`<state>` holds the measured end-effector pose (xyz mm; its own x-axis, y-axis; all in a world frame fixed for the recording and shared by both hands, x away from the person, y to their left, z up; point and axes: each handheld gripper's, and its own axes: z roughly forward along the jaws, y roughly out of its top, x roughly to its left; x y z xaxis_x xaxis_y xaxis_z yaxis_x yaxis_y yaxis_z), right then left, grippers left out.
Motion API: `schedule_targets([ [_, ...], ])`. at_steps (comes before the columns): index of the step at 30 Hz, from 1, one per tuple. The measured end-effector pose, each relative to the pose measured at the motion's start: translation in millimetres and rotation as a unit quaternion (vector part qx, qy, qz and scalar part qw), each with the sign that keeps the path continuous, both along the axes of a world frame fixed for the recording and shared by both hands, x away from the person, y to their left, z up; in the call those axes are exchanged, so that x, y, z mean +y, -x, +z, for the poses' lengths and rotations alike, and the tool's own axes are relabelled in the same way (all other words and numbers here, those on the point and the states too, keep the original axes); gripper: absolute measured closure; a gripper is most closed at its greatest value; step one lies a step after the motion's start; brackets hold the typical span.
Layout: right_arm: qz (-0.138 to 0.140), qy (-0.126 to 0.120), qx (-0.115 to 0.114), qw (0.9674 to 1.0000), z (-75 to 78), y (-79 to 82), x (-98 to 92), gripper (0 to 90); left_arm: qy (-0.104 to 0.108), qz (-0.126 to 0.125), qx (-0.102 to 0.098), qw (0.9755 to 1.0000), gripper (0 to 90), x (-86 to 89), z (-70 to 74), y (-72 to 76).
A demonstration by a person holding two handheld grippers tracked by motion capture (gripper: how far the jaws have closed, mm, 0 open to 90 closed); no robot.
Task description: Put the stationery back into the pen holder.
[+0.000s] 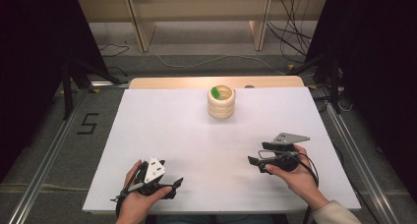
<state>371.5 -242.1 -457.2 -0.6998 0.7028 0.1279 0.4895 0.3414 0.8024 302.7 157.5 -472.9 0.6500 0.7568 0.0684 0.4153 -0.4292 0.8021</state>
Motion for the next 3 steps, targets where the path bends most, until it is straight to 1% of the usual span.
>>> schedule_targets([
  [2, 0.0, 0.002, -0.003, 1.0, -2.4, 4.2, -1.9, 19.0, 0.008, -0.003, 0.003, 1.0, 16.4, -4.3, 0.6, 0.7],
  [3, 0.0, 0.001, -0.002, 1.0, -2.7, 5.7, -2.9, 19.0, 0.016, -0.008, 0.007, 0.9998, 16.4, -9.8, 0.7, 0.7],
])
